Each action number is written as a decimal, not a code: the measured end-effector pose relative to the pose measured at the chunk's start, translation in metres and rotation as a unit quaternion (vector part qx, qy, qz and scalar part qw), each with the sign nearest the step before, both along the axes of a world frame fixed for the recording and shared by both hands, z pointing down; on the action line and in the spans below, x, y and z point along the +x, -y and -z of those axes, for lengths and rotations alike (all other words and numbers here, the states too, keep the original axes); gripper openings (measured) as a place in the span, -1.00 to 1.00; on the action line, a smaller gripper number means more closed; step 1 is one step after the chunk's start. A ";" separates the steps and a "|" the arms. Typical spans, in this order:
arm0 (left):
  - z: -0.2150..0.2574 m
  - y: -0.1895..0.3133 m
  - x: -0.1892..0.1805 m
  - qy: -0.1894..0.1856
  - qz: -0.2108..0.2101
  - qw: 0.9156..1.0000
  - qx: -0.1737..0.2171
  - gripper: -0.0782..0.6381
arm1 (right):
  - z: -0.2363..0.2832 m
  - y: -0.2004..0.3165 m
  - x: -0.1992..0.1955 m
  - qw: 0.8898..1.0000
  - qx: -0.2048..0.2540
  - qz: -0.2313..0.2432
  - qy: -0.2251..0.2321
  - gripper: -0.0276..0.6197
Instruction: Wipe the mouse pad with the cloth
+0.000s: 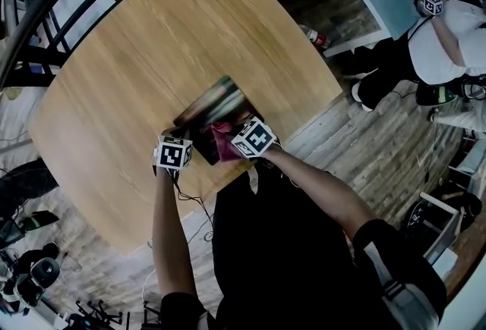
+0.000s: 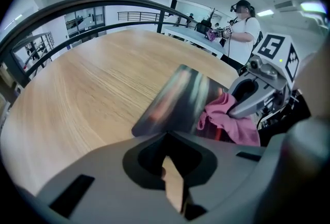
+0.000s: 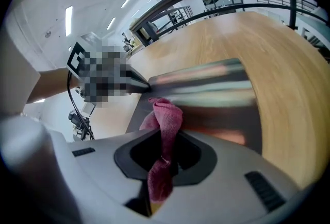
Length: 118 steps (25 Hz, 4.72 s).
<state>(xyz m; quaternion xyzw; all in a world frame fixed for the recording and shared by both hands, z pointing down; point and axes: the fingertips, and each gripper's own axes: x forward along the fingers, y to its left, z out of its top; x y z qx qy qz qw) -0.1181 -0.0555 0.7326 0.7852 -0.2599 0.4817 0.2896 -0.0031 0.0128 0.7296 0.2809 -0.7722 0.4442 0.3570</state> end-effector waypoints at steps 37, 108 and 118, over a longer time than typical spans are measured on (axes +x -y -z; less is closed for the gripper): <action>0.003 0.001 -0.002 0.029 0.066 0.997 0.021 -0.71 | 0.002 0.027 0.126 0.996 0.024 -0.069 -0.050 -0.71; 0.332 -0.056 -0.025 -0.163 0.363 0.794 0.461 -0.71 | 0.300 0.048 0.033 0.905 0.403 -0.109 0.083 -0.72; 0.332 -0.048 -0.024 -0.165 0.360 0.796 0.457 -0.71 | 0.301 0.054 0.033 0.905 0.403 -0.110 0.081 -0.72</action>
